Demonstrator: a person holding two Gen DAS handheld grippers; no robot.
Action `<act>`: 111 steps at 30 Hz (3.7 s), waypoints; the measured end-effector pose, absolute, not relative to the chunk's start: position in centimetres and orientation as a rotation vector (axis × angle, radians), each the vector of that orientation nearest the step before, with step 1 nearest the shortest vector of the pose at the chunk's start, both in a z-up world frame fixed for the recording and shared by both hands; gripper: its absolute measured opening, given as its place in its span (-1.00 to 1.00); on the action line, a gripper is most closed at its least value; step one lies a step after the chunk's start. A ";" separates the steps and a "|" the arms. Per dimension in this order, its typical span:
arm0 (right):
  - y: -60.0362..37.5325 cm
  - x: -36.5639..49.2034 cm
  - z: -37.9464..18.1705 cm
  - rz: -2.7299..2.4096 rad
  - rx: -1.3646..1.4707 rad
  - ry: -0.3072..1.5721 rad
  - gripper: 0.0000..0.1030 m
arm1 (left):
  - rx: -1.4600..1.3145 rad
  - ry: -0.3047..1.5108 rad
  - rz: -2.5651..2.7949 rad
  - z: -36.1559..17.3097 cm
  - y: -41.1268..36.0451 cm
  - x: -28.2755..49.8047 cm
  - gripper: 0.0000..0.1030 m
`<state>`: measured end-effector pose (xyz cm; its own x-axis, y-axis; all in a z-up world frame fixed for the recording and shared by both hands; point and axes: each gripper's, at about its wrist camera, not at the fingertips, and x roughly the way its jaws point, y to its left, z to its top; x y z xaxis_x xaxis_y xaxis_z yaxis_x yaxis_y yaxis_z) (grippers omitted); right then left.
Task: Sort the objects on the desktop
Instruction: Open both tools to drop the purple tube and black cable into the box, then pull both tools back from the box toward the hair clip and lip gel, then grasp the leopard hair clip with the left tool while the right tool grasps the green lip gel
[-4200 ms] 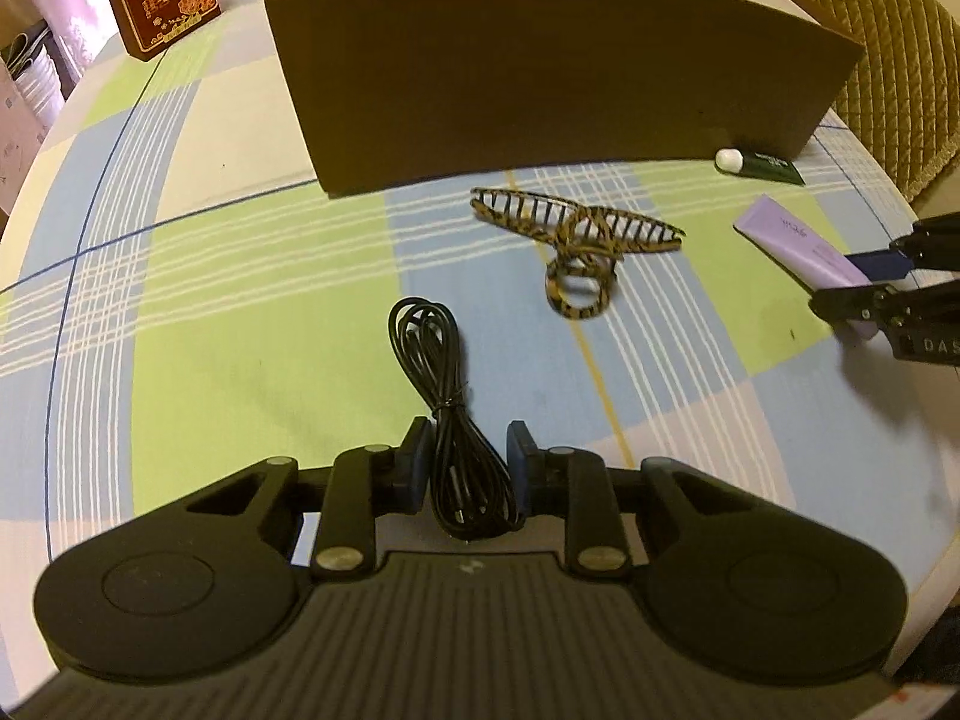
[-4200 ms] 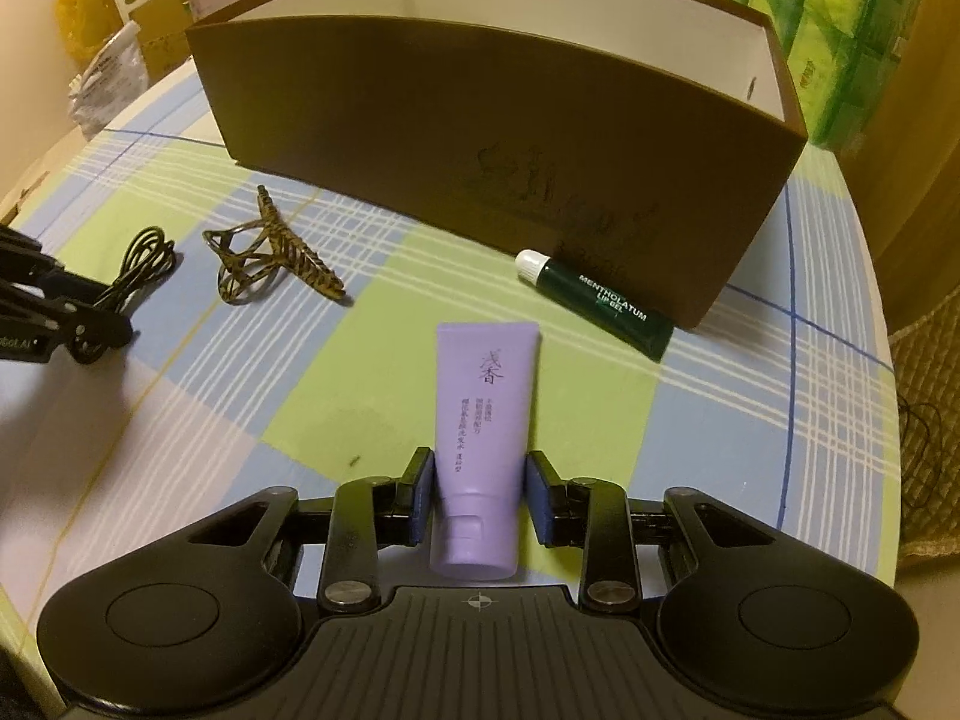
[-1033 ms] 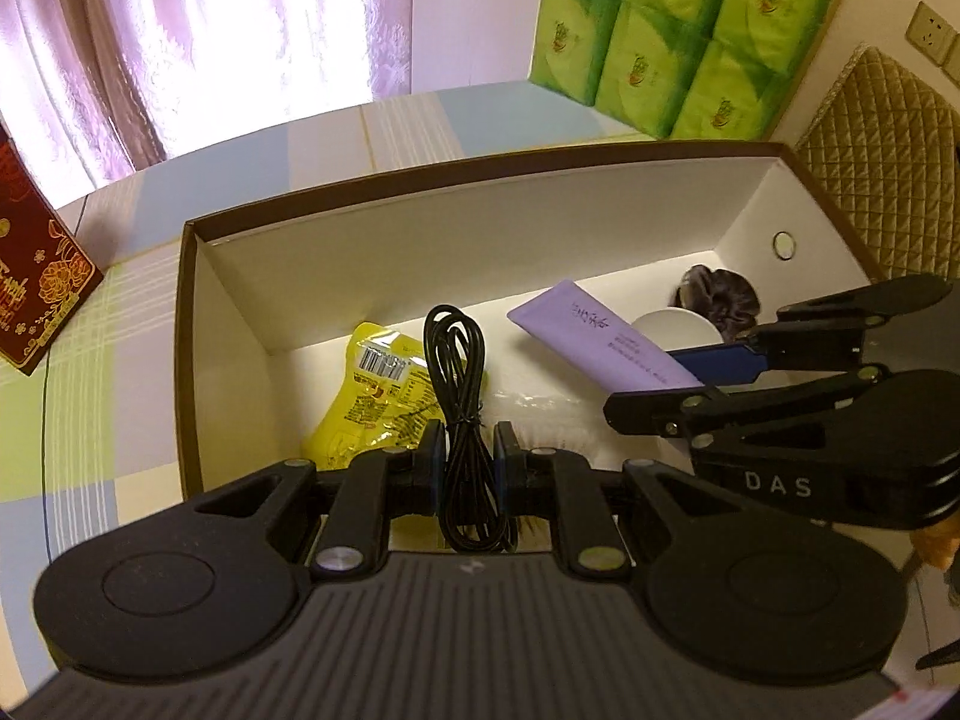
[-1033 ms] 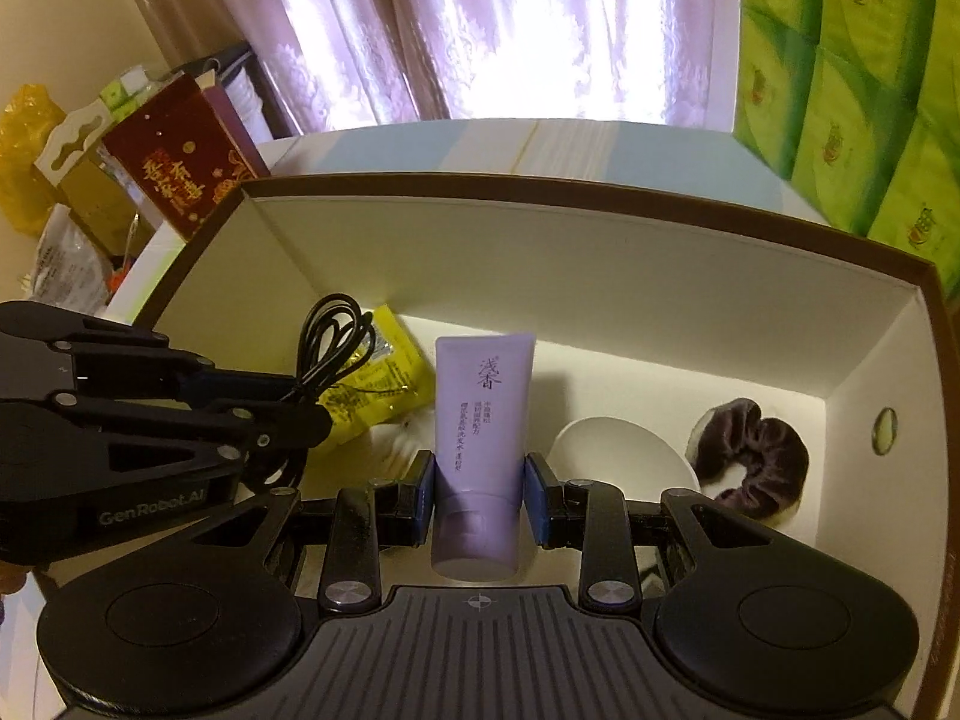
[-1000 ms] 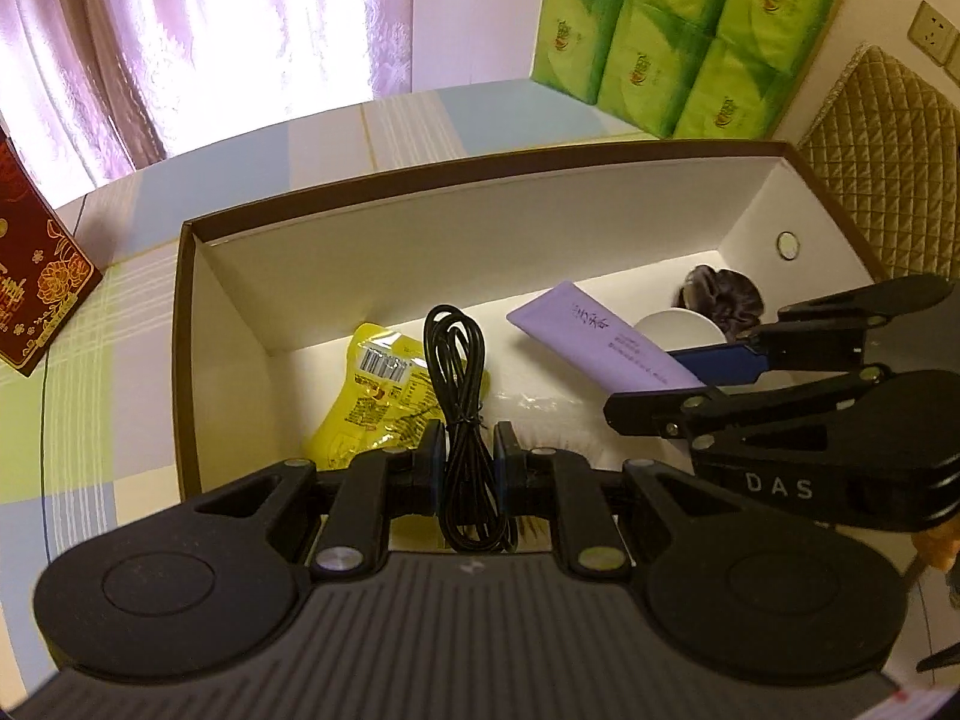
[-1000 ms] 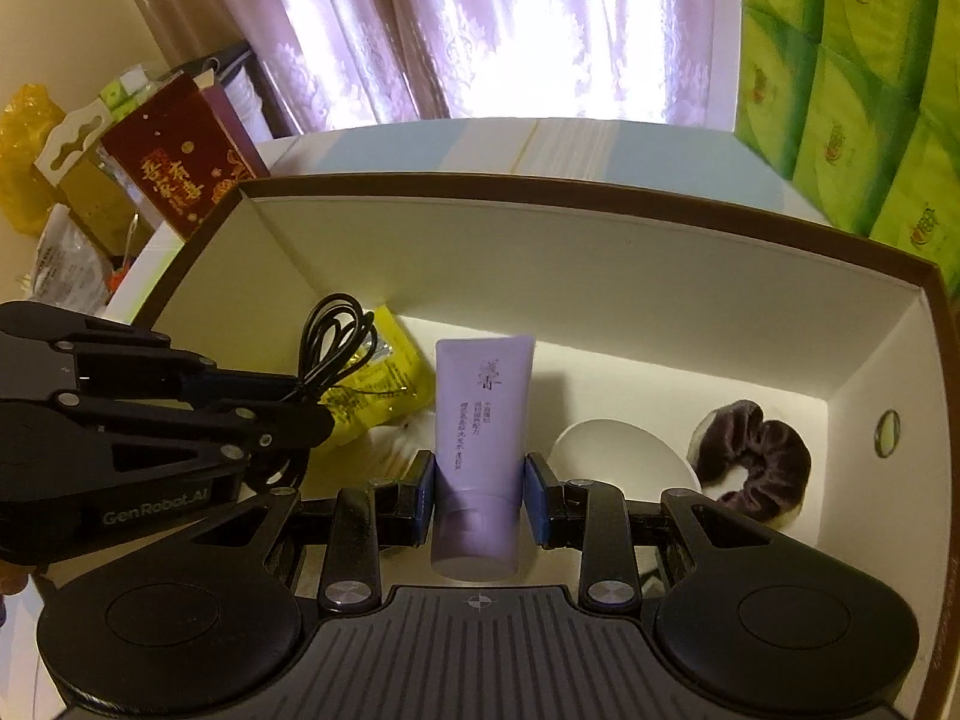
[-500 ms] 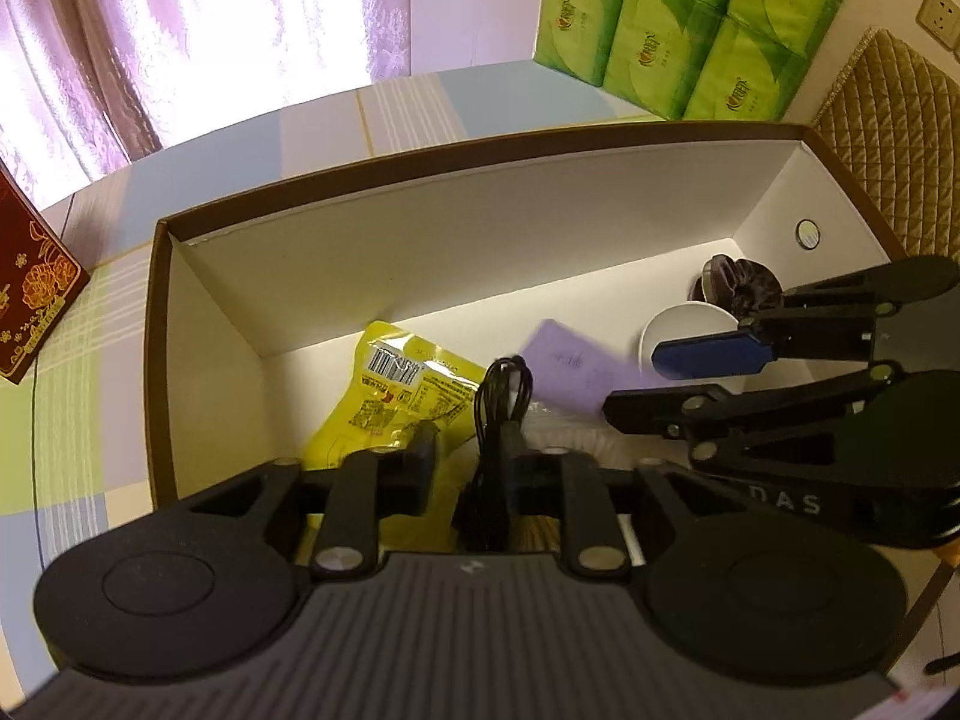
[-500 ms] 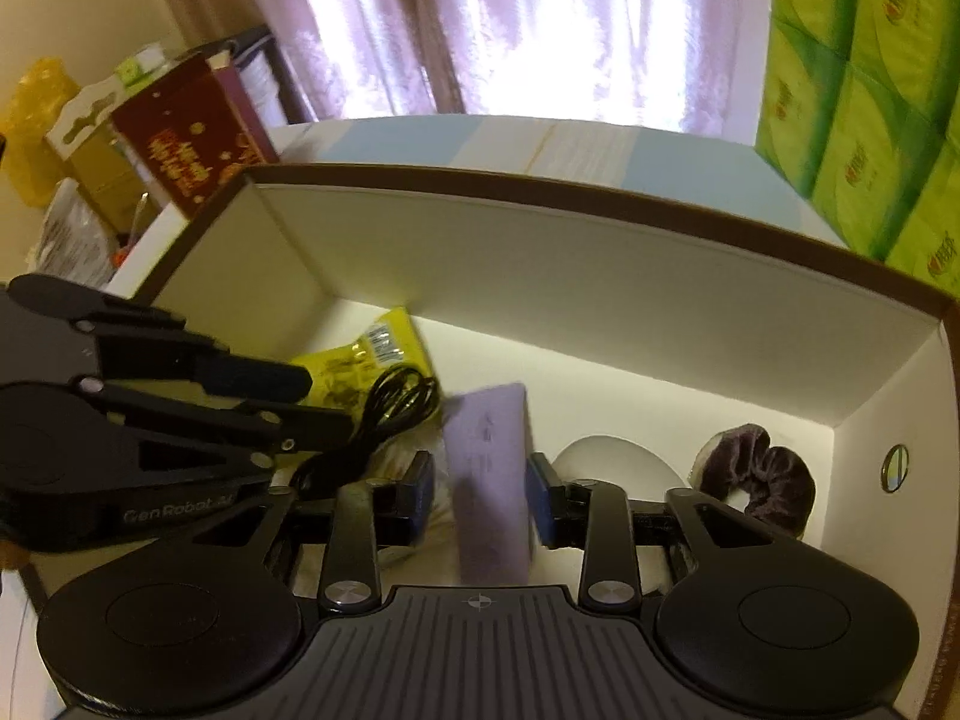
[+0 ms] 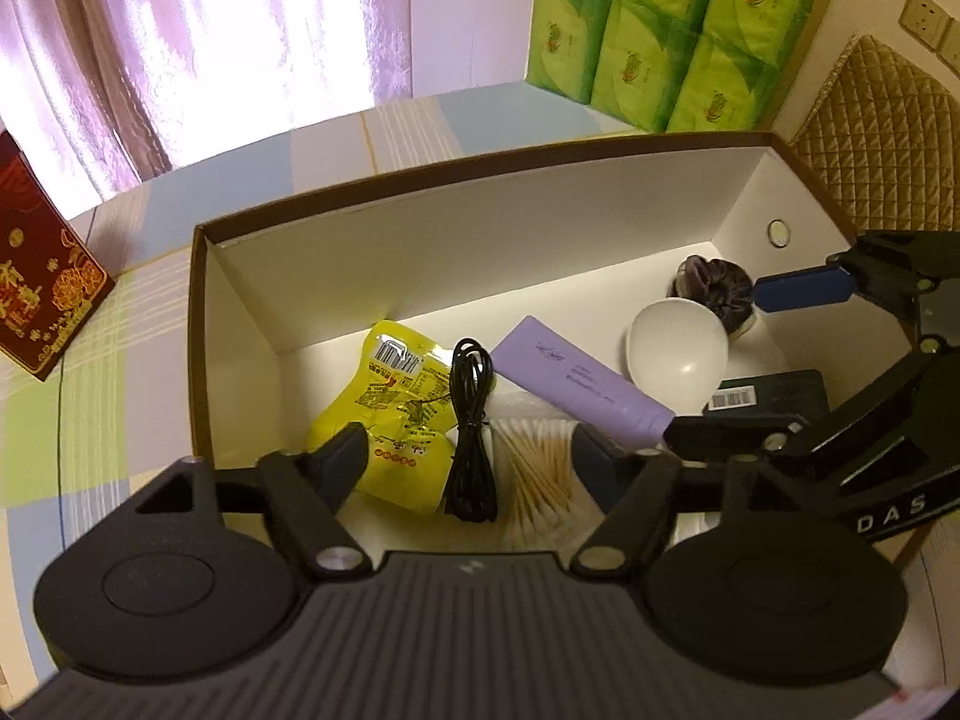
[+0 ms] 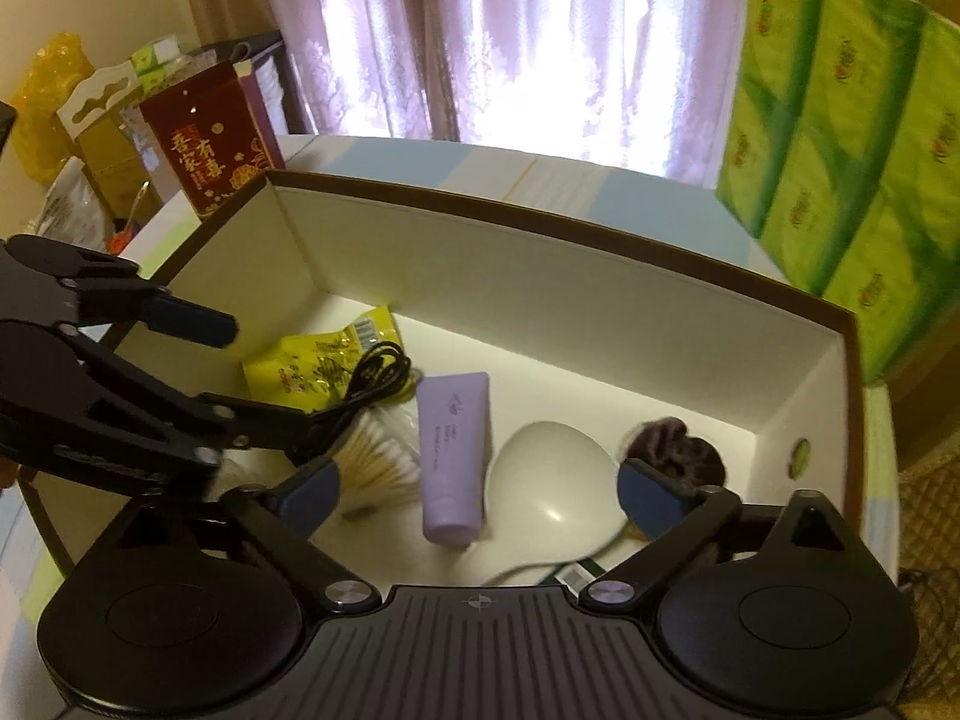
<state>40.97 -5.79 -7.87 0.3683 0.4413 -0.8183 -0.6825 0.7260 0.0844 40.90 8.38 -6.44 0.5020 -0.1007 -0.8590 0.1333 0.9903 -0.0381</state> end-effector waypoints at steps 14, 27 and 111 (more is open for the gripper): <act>-8.6 38.4 -5.2 0.686 -0.252 0.887 0.96 | 0.072 0.966 -0.088 -2.8 7.6 36.7 0.81; -13.1 31.0 -2.7 0.661 -0.211 0.754 0.96 | 0.030 0.846 -0.092 0.5 7.2 28.0 0.83; -18.4 25.3 -12.9 0.474 -0.073 1.019 0.96 | -0.037 0.949 0.056 -13.8 7.6 18.0 -0.49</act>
<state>25.33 -18.39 -12.95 0.4328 0.3460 -0.8324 -0.4133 0.8968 0.1579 18.00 7.60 -13.78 0.5808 0.0316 -0.8134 -0.0638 0.9979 -0.0068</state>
